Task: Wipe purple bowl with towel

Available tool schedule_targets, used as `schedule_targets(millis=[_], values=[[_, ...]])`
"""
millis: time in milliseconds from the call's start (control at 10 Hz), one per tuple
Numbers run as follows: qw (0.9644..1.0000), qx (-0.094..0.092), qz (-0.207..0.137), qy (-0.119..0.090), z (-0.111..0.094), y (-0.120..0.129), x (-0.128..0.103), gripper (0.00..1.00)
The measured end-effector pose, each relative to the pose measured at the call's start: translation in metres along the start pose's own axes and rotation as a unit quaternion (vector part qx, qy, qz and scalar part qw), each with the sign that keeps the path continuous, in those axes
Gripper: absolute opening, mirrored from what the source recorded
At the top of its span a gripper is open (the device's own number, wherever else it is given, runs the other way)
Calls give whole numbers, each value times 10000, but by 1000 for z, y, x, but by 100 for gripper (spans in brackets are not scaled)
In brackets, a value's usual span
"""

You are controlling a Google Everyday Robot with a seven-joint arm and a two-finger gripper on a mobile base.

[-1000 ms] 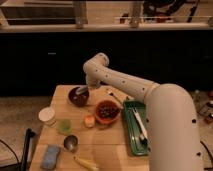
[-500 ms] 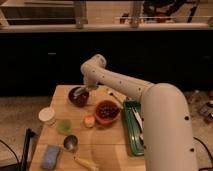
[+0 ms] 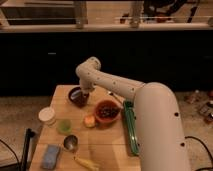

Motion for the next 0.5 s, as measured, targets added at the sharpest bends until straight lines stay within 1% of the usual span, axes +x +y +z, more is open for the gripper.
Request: schedule_targets(millis=[300, 500], values=[[10000, 31, -24, -1, 3, -8, -3, 0], [9998, 50, -176, -29, 10, -23, -23, 0]])
